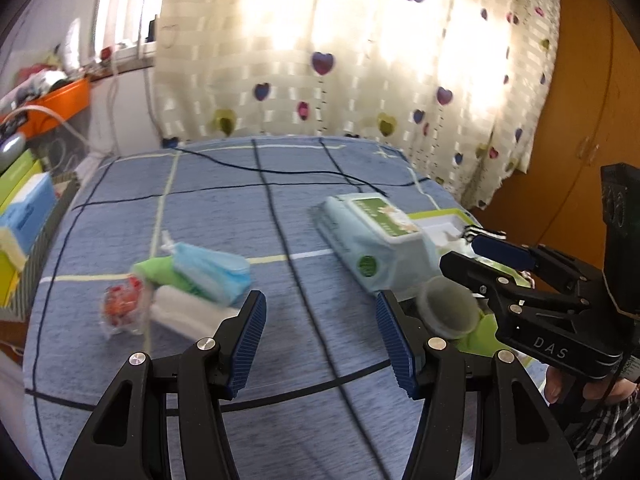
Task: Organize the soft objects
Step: 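Withdraw both tools from the box toward the snack bag and cotton pad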
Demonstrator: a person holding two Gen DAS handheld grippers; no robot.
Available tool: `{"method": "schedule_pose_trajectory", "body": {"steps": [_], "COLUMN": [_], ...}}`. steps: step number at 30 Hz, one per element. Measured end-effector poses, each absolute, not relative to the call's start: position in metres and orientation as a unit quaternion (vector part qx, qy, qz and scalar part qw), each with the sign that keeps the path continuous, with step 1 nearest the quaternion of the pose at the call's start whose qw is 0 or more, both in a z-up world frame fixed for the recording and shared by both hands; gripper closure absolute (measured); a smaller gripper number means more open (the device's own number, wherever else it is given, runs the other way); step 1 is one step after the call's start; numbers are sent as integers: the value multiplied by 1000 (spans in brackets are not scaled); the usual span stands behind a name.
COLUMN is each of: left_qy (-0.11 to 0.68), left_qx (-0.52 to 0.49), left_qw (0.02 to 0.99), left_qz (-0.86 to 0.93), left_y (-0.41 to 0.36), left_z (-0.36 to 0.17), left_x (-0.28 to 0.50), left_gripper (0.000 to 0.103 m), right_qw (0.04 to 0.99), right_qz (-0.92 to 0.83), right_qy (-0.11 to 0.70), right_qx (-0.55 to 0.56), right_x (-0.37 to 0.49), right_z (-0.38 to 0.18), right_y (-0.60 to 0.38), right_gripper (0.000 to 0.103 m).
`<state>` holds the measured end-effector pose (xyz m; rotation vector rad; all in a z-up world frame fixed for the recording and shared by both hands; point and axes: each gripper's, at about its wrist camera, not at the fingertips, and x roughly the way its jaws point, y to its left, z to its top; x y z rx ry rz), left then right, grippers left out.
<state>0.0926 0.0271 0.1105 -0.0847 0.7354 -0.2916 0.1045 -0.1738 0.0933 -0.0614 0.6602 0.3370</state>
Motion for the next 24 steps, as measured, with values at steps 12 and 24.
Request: {"method": "schedule_pose_trajectory", "body": {"steps": [12,24], "left_qy": [369,388], "left_qx": [-87,-116], "left_qw": [923,914], "left_qz": [-62,-11], "left_y": [113,164], "left_z": [91,68], "left_x": [88,95], "left_gripper": [46,46], "right_qw": [899,861], "right_qz": [261,314], "right_qy": [348,386], "right_qx": [-58,-103], "right_x": [118,142], "right_z": [62,27], "right_y": [-95,-30], "right_gripper": [50,50]}}
